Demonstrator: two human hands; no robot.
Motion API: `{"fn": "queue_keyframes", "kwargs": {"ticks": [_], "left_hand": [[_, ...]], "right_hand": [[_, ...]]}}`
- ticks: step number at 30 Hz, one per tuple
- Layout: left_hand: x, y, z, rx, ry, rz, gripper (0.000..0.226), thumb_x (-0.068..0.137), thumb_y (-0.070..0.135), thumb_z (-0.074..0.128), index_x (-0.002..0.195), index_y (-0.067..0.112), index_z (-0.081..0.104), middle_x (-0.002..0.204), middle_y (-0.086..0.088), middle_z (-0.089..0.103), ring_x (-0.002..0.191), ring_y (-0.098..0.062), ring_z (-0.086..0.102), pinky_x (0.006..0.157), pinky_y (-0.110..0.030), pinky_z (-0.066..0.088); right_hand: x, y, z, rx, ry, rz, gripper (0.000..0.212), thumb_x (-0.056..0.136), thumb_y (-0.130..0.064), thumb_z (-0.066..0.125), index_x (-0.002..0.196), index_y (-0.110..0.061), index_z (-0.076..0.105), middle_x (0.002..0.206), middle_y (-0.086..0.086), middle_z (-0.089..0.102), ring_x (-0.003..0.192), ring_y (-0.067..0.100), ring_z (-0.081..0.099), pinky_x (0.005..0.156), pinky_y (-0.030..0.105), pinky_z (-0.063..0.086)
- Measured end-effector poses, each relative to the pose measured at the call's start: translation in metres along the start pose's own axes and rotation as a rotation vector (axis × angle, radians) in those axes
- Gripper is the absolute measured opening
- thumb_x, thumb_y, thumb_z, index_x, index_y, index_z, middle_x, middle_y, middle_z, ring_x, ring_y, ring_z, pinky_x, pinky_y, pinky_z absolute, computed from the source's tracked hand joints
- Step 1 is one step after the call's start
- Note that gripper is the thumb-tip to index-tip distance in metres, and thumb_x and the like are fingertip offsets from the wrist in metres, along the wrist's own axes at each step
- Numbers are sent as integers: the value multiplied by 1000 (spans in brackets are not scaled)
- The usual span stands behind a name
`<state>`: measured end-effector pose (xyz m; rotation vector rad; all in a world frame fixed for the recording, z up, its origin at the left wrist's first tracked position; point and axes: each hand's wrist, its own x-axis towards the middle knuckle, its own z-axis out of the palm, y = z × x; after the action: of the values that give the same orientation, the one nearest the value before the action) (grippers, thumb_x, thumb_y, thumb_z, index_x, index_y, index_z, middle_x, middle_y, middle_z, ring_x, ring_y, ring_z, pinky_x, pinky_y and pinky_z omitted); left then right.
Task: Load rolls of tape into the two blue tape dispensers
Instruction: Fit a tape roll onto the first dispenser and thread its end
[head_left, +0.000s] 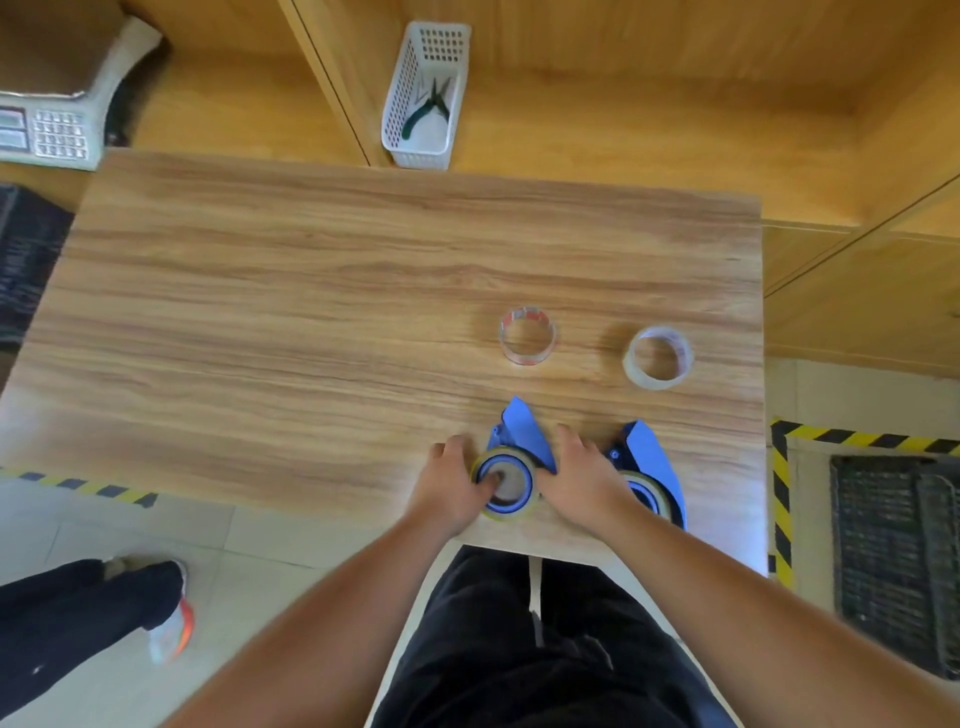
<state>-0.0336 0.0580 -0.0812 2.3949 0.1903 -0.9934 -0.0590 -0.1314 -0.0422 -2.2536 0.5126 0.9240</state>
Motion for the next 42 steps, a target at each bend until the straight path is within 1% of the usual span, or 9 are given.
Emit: {"fn": "queue_keyframes", "kwargs": {"ticks": [5,11,18,22,26,29,34,38,42], "left_hand": [[14,-1,7,46,-48,68,50,92,34,70,136,18,53,128,-5,52,111,-28,59,85,-31,43],[24,-4,5,70,-75,112,17,90,30,66,102,20,58,104,-5,61,94,-25,58,75,-31,40],[11,11,-15,-3,-87,138,16,91,36,69,89,29,54,75,9,59,65,-12,56,55,-28,39],[0,22,-32,-37,-56,166,18,83,33,72,93,29,58,80,8,62,70,-17,60,62,-34,50],[-11,34,-50,-92,13,197,38,69,40,67,100,18,66,90,-3,69,80,-25,66,76,-48,57],[-19,47,-62,-160,53,237,45,63,48,62,99,21,67,89,-2,73,79,-25,70,76,-48,59],[-35,65,-79,-279,78,277,35,75,53,69,104,32,67,97,11,72,82,-13,70,82,-39,59],[-46,71,-92,-391,35,303,21,88,47,73,104,34,69,95,16,74,75,-6,70,82,-37,59],[-61,75,-95,-495,26,326,19,90,44,73,108,40,65,100,14,72,79,-14,75,82,-45,64]], "right_hand": [[11,-10,9,82,-52,115,67,89,-36,53,150,-20,29,137,11,51,98,30,61,55,33,41],[12,-22,11,95,-76,155,67,91,-33,53,151,-17,30,140,13,49,102,30,59,54,31,39],[8,-30,1,241,-70,150,44,84,-32,56,126,-21,48,110,7,63,72,21,62,53,32,45],[5,-34,-16,347,-5,153,48,78,-26,68,121,-26,47,106,-3,64,80,20,69,69,42,61],[-1,-37,-29,381,-14,131,67,72,-26,73,133,-24,47,107,0,66,80,17,70,59,31,52],[-7,-40,-33,438,32,76,60,68,-28,70,126,-29,53,110,3,66,81,19,69,62,32,52],[-19,-40,-36,724,115,-6,43,73,-19,64,114,-32,55,83,-1,75,81,22,72,84,47,58],[-36,-40,-47,857,148,-97,40,76,-5,58,111,-23,59,68,-1,66,69,19,64,80,42,51],[-51,-43,-52,984,180,-182,34,78,-2,60,109,-17,61,68,0,62,66,23,60,79,44,49]]}}
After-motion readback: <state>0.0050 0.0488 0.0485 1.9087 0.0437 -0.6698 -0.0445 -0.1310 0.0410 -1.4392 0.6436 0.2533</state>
